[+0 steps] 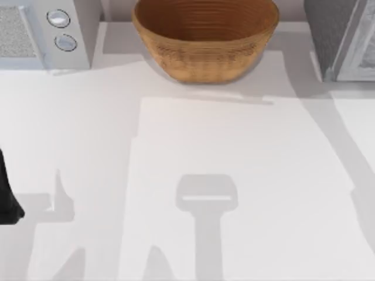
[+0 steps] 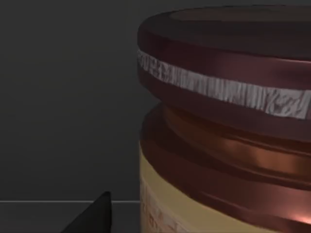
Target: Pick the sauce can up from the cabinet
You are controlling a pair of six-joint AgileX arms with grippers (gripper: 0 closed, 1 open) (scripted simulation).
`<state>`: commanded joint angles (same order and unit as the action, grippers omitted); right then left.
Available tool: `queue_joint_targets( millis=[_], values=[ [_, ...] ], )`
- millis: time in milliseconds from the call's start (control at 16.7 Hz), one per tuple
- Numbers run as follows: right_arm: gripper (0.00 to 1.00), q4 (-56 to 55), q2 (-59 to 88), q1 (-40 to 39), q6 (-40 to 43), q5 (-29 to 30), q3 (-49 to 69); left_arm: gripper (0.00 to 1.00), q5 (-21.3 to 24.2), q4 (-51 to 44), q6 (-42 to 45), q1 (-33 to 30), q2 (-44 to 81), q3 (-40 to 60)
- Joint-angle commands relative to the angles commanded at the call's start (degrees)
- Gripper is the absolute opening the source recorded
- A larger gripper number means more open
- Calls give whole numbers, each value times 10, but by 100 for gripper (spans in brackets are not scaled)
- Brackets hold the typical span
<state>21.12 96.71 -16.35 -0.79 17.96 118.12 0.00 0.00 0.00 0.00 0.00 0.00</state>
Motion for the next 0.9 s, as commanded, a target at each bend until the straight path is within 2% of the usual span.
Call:
queue_joint_targets(
  millis=[420, 900],
  values=[
    [100, 3, 38, 9, 0, -9, 41, 100, 0, 0, 0, 0, 0, 0],
    [40, 3, 38, 9, 0, -9, 41, 100, 0, 0, 0, 0, 0, 0]
  ],
)
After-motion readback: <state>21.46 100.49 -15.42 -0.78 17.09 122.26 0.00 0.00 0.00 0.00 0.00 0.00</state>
